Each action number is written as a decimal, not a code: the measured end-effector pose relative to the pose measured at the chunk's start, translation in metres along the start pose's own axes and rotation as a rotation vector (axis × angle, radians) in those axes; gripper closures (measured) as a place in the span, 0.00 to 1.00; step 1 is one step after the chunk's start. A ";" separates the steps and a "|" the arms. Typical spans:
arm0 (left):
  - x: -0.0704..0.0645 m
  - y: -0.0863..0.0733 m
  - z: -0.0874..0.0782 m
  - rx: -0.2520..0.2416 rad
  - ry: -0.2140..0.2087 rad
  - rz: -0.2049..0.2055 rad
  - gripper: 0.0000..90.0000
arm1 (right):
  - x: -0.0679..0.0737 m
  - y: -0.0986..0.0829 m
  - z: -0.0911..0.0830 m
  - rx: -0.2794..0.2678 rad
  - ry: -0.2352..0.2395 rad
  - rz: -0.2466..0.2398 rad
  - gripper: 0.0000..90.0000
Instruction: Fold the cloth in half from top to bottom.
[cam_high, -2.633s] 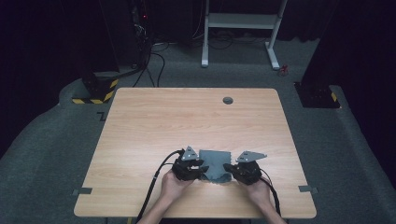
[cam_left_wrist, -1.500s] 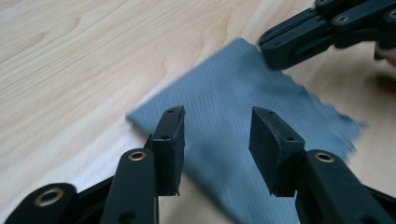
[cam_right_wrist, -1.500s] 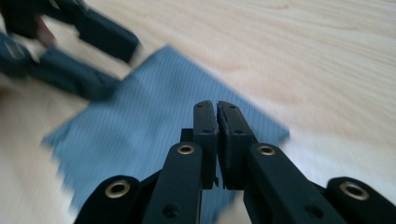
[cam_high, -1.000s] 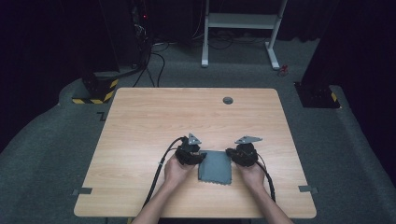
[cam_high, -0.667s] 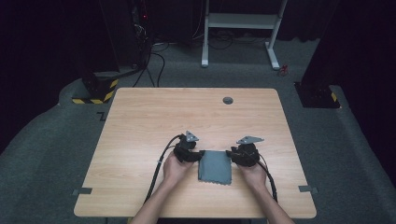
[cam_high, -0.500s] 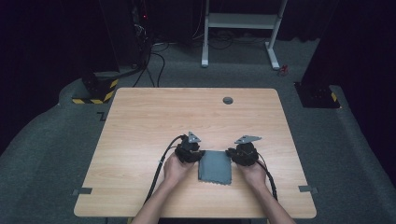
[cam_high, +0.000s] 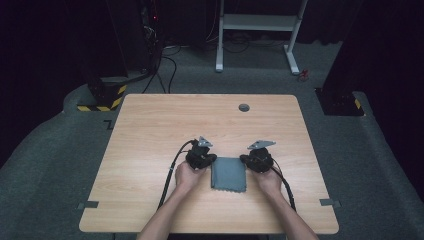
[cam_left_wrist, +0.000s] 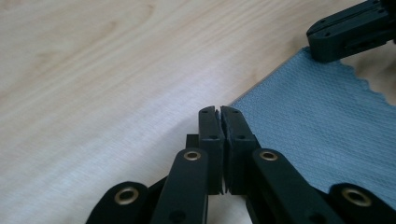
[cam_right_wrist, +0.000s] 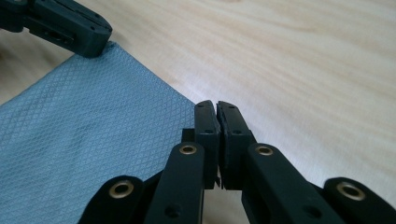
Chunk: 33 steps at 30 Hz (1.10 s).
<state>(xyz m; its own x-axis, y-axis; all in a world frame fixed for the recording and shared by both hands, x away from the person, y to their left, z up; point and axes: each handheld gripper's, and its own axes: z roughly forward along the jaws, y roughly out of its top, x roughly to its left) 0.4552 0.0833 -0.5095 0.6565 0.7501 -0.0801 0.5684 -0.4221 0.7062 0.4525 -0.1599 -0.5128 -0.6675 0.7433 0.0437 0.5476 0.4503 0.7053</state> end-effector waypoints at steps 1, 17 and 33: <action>0.001 0.002 0.000 -0.005 0.012 0.003 0.98 | 0.000 0.003 0.002 0.000 -0.011 -0.002 0.98; -0.003 -0.007 -0.007 -0.016 0.018 0.007 0.57 | -0.008 0.008 0.005 -0.036 -0.025 0.077 0.74; -0.020 -0.047 -0.033 -0.053 0.007 0.030 0.50 | 0.004 -0.030 -0.032 -0.077 -0.027 0.054 0.70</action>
<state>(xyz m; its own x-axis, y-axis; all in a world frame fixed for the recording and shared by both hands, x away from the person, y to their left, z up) 0.3988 0.1048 -0.5178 0.6691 0.7412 -0.0537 0.5214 -0.4166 0.7447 0.4174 -0.1857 -0.5112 -0.6239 0.7788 0.0648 0.5414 0.3709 0.7545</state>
